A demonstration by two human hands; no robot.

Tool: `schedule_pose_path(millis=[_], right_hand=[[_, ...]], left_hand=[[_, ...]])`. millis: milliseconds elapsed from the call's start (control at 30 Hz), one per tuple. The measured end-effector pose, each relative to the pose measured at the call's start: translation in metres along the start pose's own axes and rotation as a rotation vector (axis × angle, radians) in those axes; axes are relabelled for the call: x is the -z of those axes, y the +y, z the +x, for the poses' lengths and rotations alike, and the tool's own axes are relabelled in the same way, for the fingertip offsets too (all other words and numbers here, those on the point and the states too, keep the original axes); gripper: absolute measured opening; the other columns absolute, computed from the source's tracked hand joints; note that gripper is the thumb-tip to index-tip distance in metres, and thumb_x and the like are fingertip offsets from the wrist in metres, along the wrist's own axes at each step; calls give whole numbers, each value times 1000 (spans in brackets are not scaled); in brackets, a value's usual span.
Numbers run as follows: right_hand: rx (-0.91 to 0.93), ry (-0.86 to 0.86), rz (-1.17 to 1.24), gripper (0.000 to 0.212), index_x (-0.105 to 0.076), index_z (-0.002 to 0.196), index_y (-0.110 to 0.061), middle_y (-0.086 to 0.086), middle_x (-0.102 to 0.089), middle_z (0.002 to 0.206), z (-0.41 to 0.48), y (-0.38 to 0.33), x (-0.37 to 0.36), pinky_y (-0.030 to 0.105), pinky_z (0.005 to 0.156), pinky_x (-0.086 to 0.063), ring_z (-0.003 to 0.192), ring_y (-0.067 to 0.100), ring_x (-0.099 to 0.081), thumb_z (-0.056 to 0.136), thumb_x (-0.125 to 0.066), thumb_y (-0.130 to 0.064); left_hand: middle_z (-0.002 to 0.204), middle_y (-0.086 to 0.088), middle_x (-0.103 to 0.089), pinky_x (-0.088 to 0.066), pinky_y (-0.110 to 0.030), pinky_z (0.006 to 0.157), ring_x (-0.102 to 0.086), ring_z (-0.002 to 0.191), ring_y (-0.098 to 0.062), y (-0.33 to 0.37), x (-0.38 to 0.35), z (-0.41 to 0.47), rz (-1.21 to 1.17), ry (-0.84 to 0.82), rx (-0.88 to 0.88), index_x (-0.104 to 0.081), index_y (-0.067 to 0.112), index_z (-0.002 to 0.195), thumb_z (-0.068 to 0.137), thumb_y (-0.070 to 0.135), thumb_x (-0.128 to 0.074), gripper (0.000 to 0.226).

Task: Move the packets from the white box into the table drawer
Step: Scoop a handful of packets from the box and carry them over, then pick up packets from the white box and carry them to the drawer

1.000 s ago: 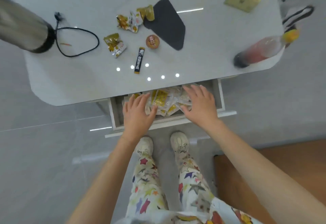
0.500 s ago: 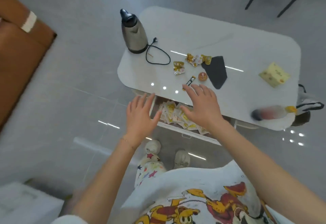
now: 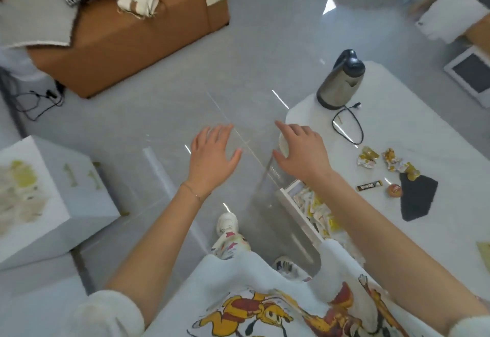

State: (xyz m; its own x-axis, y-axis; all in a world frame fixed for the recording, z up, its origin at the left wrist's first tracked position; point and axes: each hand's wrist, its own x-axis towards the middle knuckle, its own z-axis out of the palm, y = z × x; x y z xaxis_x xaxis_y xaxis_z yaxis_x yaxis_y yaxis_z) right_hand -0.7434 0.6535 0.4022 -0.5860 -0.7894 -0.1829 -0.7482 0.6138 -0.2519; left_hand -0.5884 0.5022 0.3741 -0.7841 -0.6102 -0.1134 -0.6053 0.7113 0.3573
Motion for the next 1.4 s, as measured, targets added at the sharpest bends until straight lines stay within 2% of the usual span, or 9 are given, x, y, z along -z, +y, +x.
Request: schedule_pose_path(millis=[333, 500, 600, 733, 1100, 1400], right_hand=[[301, -65, -75, 65, -32, 146, -24, 2, -51, 135, 121, -173, -17, 39, 102, -32, 124, 29, -45, 88, -54, -42], [460, -125, -119, 66, -30, 147, -25, 4, -51, 135, 168, -244, -27, 41, 103, -30, 125, 30, -43, 88, -54, -42], [552, -159, -133, 66, -30, 147, -25, 4, -49, 138, 195, -283, -36, 41, 105, -29, 127, 30, -43, 89, -54, -41], [660, -223, -150, 66, -28, 148, -26, 5, -47, 140, 231, -337, -48, 41, 106, -28, 129, 30, -40, 89, -54, -41], [1098, -358, -274, 67, -25, 149, -25, 5, -46, 140, 314, -490, -69, 39, 104, -29, 127, 29, -41, 90, -51, -42], [1344, -438, -308, 66, -27, 148, -24, 7, -49, 137, 334, -620, -111, 38, 101, -32, 123, 29, -45, 90, -53, -39]], left_hand=[[150, -2, -39, -19, -42, 115, -24, 141, -31, -160, 75, 2, -78, 116, 302, -33, 27, 148, 76, 64, -16, 83], [153, -1, -35, -17, -42, 116, -19, 144, -30, -217, 94, -8, -138, 166, 467, -29, 28, 150, 83, 61, -27, 74], [153, 0, -35, -18, -43, 116, -21, 143, -29, -246, 101, -11, -148, 196, 558, -28, 28, 150, 85, 56, -31, 71], [148, -2, -43, -20, -43, 114, -28, 139, -33, -281, 111, -12, -159, 269, 687, -34, 26, 148, 79, 63, -21, 79], [152, 1, -37, -19, -45, 114, -23, 143, -33, -362, 150, -10, -218, 410, 1119, -29, 29, 150, 76, 67, -16, 83], [154, 0, -35, -17, -46, 117, -21, 144, -32, -434, 154, -46, -307, 496, 1420, -27, 29, 150, 84, 62, -27, 74]])
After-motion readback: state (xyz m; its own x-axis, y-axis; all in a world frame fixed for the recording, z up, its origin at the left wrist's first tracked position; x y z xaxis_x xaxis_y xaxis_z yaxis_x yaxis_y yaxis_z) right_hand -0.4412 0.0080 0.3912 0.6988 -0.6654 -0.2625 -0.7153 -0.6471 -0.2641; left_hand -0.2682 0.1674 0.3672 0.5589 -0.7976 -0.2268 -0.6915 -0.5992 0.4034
